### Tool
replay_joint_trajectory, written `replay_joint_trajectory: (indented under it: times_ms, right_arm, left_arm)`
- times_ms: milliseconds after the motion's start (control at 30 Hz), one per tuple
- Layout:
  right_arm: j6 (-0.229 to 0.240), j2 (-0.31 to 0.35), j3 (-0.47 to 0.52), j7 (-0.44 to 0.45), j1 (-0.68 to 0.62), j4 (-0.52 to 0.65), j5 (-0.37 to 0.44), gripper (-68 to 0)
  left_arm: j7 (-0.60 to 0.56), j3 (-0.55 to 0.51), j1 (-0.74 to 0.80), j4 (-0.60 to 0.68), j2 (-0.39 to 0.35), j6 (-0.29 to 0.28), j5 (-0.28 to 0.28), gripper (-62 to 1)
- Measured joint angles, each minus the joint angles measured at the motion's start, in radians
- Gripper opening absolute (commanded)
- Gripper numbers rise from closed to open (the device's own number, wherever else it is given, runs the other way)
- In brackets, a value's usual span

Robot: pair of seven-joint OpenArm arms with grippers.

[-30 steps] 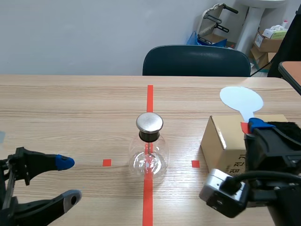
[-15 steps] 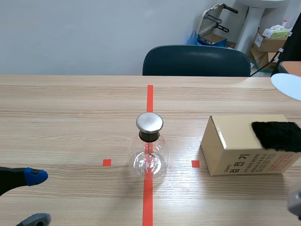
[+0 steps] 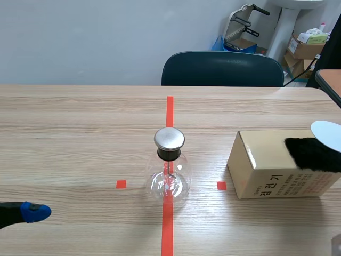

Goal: Do the electroscope experiment

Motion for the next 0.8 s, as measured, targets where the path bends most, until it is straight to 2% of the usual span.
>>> replay_joint_trajectory:
  times_ms: [133, 267, 467, 667, 800]
  right_arm:
    - [0.0, -0.005, 0.0, -0.031, 0.064, -0.063, -0.068, -66.0]
    - [0.0, -0.005, 0.0, -0.096, 0.113, -0.124, -0.147, -66.0]
    - [0.0, -0.005, 0.0, -0.135, 0.134, -0.175, -0.227, -66.0]
    - [-0.001, -0.01, 0.0, -0.156, 0.133, -0.208, -0.276, -66.0]
    - [-0.004, -0.011, 0.0, -0.167, 0.131, -0.208, -0.282, -66.0]
  left_arm:
    - [0.002, 0.0, 0.021, 0.023, -0.003, 0.061, 0.019, -8.3]
    - [0.005, 0.0, 0.024, 0.024, -0.003, 0.063, 0.019, -8.3]
    - [0.005, 0.0, 0.024, 0.024, -0.002, 0.067, 0.019, -8.3]
    - [0.002, 0.0, 0.024, 0.025, -0.002, 0.071, 0.019, -8.3]
    - [-0.001, 0.0, 0.024, 0.025, -0.002, 0.071, 0.019, -8.3]
